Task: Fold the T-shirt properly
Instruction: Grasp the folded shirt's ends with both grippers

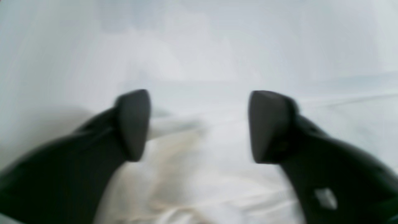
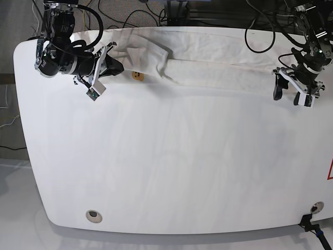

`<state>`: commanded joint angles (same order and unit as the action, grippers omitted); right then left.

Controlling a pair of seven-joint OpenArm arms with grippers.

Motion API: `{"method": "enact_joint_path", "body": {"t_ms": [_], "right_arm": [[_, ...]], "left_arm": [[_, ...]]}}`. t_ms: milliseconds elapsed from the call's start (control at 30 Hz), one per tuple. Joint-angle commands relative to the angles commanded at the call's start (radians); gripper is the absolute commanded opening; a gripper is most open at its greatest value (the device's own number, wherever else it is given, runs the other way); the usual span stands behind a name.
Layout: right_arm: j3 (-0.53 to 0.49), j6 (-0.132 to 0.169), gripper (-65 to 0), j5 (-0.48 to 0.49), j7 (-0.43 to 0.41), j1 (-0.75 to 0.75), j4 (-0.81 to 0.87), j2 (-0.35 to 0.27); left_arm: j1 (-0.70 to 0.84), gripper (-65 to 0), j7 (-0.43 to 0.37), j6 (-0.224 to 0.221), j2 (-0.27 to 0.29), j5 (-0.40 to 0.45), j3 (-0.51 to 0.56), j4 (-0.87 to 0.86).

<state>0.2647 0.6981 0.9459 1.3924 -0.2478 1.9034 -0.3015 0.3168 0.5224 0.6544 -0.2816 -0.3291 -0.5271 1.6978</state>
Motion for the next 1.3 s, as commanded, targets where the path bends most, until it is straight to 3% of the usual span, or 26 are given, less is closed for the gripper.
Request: {"method": "enact_joint_path", "body": {"t_ms": [67,100,267,467,600,733,933,1300], "right_arm": [[0.0,0.0,-65.0,-0.002,-0.015,-0.011,-0.003,0.005],[0.0,0.0,-65.0,-0.002,-0.015,-0.015,-0.003,0.005],[0.0,0.0,-65.0,-0.034,-0.034,-0.015,0.0,0.005],[-0.005,0.0,-65.0,-0.284,-0.133,-0.049,0.044,0.055],[-0.066,0.0,-65.0,-0.428,-0.206,-0.081,0.051,0.089],[-0.097,0.0,-65.0,-0.445,-0.273,-0.118,0.049,0.101],[-0.098,0.0,-65.0,-0.445,-0.281,-0.123,-0.002,0.101],[-0.094,0.0,-65.0,-0.446,-0.325,-0.08,-0.196,0.068]], "left_arm": [[0.008,-60.9,0.0,0.0,0.021,0.002,0.0,0.02],[0.008,-65.0,0.0,0.0,0.025,0.002,0.0,0.028],[0.051,-65.0,0.0,0.0,0.028,0.002,0.0,0.063],[0.118,-65.0,0.0,0.0,0.051,0.002,-0.005,0.126],[0.163,-65.0,0.0,0.0,0.055,0.002,0.0,0.141],[0.192,-65.0,0.0,0.0,0.083,0.003,0.0,0.141],[0.184,-65.0,0.0,0.0,0.091,0.069,0.031,0.052],[0.091,-65.0,0.0,0.0,0.086,0.074,0.052,-0.133]]}}
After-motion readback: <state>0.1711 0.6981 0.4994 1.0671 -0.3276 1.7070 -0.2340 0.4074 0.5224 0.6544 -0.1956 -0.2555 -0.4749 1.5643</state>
